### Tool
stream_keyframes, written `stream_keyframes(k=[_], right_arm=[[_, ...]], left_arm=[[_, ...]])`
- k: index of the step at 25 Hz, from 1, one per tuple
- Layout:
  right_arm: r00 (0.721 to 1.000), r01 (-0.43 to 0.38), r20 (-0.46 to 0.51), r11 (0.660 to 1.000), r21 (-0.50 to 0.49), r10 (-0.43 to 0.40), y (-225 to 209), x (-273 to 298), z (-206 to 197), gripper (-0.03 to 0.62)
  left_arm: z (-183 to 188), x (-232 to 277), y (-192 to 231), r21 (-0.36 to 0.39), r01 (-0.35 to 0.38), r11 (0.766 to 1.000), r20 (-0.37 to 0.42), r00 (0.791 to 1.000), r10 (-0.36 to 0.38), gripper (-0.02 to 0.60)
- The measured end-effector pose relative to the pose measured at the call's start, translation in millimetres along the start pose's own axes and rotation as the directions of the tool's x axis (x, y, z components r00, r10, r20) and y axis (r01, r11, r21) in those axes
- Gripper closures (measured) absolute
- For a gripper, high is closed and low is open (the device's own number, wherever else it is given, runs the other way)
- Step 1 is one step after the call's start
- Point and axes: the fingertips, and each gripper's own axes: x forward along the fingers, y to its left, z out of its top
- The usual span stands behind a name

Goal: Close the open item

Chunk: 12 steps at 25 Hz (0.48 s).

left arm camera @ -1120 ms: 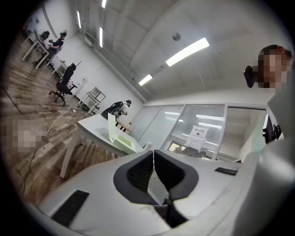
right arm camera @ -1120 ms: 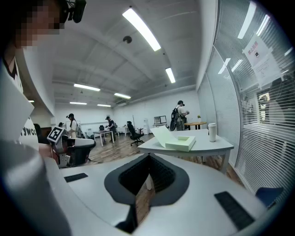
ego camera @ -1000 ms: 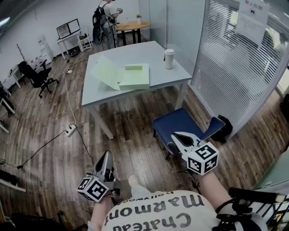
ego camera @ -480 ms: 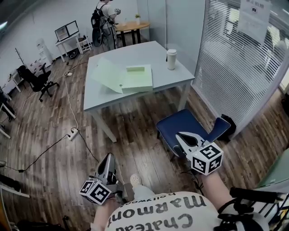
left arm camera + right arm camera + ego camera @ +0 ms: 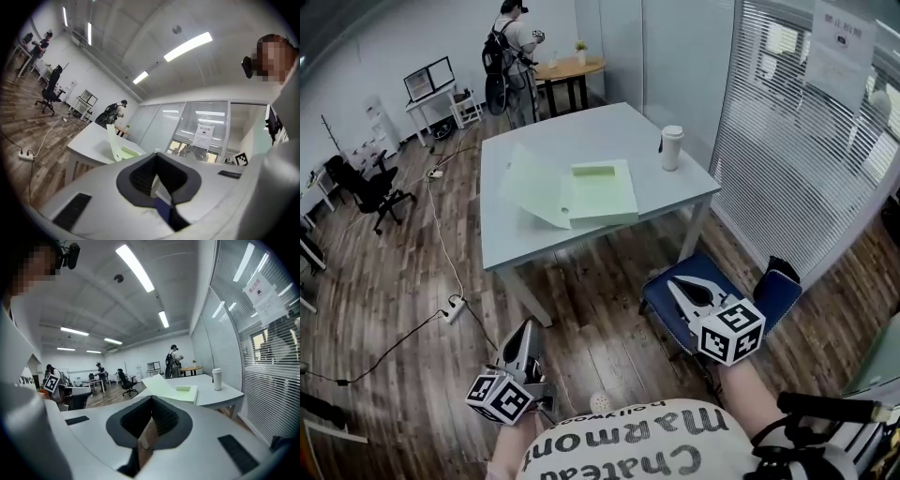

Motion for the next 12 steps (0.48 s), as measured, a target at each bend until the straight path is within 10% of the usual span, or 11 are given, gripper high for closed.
stream_keyframes(k=[12], right_arm=[[0.999, 0.040, -0.028, 0.999, -0.032, -0.041, 30, 96, 20, 0.595]], left_arm=[[62, 42, 71, 0.117, 0.089, 0.989, -0.007, 0.996, -0.088, 0.586]])
